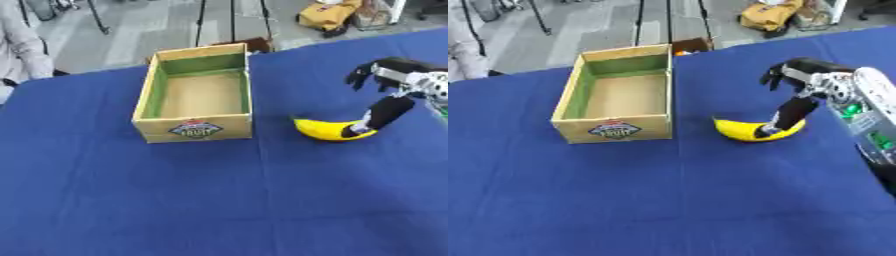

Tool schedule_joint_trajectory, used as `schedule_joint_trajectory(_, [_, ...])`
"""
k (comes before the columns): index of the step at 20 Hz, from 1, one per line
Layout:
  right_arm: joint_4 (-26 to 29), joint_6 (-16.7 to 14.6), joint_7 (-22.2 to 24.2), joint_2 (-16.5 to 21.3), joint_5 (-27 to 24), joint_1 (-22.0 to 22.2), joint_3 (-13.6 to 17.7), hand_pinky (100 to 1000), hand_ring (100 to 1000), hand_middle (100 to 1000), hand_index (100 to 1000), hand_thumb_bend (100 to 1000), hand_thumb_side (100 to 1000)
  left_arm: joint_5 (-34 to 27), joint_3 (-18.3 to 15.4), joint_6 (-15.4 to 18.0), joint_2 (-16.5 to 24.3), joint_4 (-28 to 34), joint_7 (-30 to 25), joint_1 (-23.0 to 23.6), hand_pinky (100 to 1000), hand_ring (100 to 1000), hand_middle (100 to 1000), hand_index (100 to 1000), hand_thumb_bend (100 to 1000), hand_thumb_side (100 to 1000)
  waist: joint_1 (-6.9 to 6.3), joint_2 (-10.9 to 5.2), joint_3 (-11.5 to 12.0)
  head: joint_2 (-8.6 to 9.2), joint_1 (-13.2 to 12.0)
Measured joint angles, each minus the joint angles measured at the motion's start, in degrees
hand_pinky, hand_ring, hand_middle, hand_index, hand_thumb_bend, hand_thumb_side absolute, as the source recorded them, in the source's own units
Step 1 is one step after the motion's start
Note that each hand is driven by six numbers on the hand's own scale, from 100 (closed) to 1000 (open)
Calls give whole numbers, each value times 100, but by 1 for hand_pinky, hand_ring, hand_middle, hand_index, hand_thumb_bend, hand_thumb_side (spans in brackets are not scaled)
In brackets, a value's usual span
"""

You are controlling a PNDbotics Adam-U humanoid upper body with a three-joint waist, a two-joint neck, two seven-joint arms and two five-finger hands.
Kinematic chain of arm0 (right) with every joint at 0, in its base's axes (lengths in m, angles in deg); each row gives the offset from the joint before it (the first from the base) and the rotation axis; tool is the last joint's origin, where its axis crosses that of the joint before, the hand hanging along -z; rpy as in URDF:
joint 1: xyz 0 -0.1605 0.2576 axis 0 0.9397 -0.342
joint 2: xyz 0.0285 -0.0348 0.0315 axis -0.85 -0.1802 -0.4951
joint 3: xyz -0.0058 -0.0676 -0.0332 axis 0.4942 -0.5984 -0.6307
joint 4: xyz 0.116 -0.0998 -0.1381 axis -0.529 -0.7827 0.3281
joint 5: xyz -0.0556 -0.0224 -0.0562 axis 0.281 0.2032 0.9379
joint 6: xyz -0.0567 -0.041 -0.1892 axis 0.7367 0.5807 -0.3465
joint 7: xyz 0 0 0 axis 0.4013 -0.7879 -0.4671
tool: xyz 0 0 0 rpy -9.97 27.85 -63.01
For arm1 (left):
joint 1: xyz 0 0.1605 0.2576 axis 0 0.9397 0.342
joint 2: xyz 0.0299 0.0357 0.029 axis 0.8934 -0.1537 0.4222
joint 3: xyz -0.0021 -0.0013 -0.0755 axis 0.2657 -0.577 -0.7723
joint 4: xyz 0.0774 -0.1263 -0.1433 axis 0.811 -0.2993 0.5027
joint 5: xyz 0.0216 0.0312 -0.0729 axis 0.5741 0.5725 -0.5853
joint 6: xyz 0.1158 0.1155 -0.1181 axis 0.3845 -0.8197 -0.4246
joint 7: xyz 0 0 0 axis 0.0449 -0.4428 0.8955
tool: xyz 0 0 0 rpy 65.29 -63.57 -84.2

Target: Pick up objects on the table and place them in the box.

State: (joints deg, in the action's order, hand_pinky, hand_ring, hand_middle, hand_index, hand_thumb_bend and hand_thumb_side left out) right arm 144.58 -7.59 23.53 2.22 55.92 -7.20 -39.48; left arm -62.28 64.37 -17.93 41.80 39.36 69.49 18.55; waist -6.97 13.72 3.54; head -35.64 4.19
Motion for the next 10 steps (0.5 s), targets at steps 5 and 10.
schedule_joint_trajectory(5, [-27,8,-289,-50,-204,101,-10,754,1000,692,855,704,194,-3,17,2,-39,0,-14,-8,326,637,666,741,100,887,-3,27,4,0,5])
schedule_joint_trajectory(10, [-58,-1,-458,-73,-378,174,-62,744,997,661,838,680,153,-4,29,2,-45,0,-21,-26,324,637,666,741,100,883,-12,40,5,0,30])
